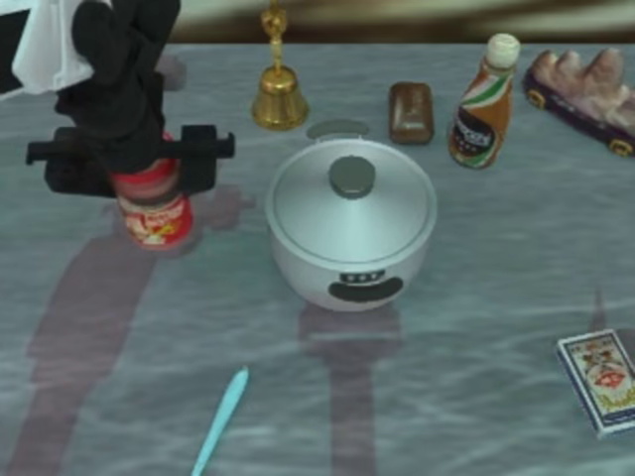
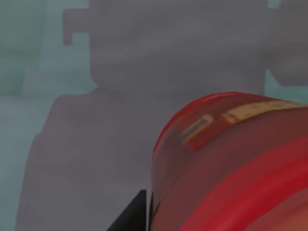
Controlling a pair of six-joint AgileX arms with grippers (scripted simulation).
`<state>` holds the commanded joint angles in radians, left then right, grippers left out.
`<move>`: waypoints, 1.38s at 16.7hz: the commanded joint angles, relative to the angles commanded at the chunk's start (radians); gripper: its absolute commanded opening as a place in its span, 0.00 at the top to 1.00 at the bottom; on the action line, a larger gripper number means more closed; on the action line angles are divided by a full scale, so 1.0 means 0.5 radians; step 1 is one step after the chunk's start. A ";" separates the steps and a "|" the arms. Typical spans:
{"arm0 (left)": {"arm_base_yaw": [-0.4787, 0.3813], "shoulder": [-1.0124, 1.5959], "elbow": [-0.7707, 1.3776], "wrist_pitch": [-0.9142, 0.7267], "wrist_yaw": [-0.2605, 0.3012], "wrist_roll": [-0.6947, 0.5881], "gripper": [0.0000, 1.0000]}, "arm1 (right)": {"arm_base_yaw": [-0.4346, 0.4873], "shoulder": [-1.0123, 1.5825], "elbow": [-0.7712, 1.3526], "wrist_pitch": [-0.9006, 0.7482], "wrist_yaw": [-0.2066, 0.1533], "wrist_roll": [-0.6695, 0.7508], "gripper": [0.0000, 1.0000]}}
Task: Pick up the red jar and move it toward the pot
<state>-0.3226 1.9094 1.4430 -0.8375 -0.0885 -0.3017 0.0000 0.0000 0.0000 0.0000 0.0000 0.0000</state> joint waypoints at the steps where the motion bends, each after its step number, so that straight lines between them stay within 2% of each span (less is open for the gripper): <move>1: 0.002 0.014 -0.014 0.025 0.000 0.000 1.00 | 0.000 0.000 0.000 0.000 0.000 0.000 0.00; 7: 0.008 0.162 -0.146 0.322 0.003 0.015 1.00 | 0.000 0.000 0.000 0.000 0.000 0.000 0.00; 11: 0.009 0.169 -0.151 0.332 0.003 0.016 1.00 | 0.000 0.000 0.000 0.000 0.000 0.000 0.00; 23: 0.009 0.169 -0.151 0.332 0.003 0.016 0.10 | 0.000 0.000 0.000 0.000 0.000 0.000 0.00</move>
<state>-0.3183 1.9937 1.3673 -0.6715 -0.0868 -0.2940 0.0000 0.0000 0.0000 0.0000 0.0000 0.0000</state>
